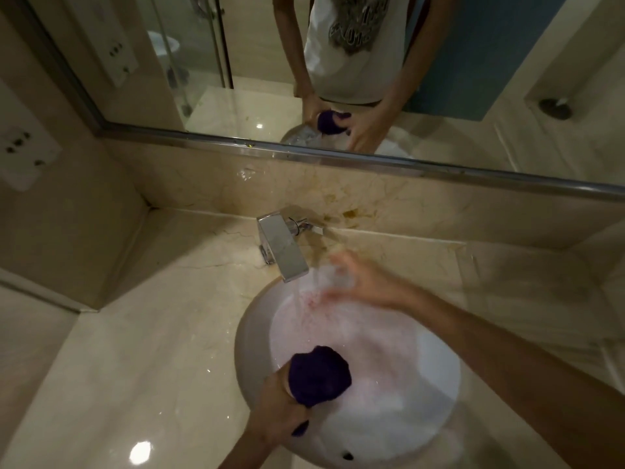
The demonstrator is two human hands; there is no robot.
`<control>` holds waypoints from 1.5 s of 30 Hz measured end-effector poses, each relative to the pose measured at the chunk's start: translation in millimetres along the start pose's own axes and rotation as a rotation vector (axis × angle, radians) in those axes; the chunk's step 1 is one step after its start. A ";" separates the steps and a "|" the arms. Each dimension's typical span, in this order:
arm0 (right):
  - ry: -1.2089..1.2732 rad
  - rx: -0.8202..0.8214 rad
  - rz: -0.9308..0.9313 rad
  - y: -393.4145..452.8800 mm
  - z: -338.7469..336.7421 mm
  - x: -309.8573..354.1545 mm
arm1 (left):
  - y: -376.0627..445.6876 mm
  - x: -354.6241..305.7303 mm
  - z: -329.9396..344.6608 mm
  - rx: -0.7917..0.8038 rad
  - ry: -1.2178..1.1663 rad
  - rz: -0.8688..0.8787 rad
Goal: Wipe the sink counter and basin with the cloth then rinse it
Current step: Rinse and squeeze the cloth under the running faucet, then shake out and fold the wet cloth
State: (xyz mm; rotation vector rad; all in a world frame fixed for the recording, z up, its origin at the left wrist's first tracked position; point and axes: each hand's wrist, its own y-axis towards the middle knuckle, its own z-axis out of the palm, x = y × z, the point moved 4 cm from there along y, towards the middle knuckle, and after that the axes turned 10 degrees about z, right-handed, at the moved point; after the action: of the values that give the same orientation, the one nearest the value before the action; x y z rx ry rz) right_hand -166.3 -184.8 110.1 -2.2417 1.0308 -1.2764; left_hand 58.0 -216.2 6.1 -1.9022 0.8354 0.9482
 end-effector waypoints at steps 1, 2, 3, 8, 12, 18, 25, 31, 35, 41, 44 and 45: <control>0.123 -0.103 0.019 8.7 -15.7 11.0 | -3.2 0.9 -7.4 -0.024 -0.003 0.038; 0.198 -0.159 0.044 19.5 -24.4 20.7 | -10.4 5.0 -16.5 -0.050 0.003 0.066; 0.253 -0.177 0.054 31.3 -26.6 29.4 | -7.7 3.1 -20.9 -0.087 -0.005 0.095; 0.420 -0.250 0.099 47.9 -2.1 44.7 | -14.4 -22.0 -50.6 -0.282 0.047 0.179; 0.445 -0.215 0.019 18.4 5.8 33.9 | -14.7 -56.6 -68.1 -0.400 0.139 0.460; 1.008 0.713 0.255 -80.0 83.2 -12.0 | -10.3 -119.2 -73.4 -0.296 0.586 1.042; 0.770 0.859 0.217 -138.7 93.3 -22.2 | -22.2 -146.2 -50.3 -0.010 0.905 1.676; 0.278 0.407 0.287 -133.2 104.1 -40.5 | -18.4 -121.0 -21.1 0.135 1.194 1.631; 0.222 0.254 0.261 -122.5 118.0 -54.5 | -16.5 -99.2 -3.4 0.192 1.289 1.462; -0.179 -0.069 0.208 -120.1 136.6 -60.8 | -18.5 -63.7 13.2 0.216 1.332 1.148; -0.198 -0.138 0.191 -119.8 140.8 -63.4 | -22.0 -63.0 16.1 0.200 1.324 1.050; -0.184 -0.142 0.195 -120.4 141.3 -67.0 | -23.7 -64.8 18.0 0.199 1.326 1.021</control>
State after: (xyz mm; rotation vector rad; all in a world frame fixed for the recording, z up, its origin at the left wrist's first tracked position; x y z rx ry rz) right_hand -18.0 -60.7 70.8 -2.2458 1.2661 -0.9241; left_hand 40.1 -177.8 63.5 -1.7169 2.6822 -0.1115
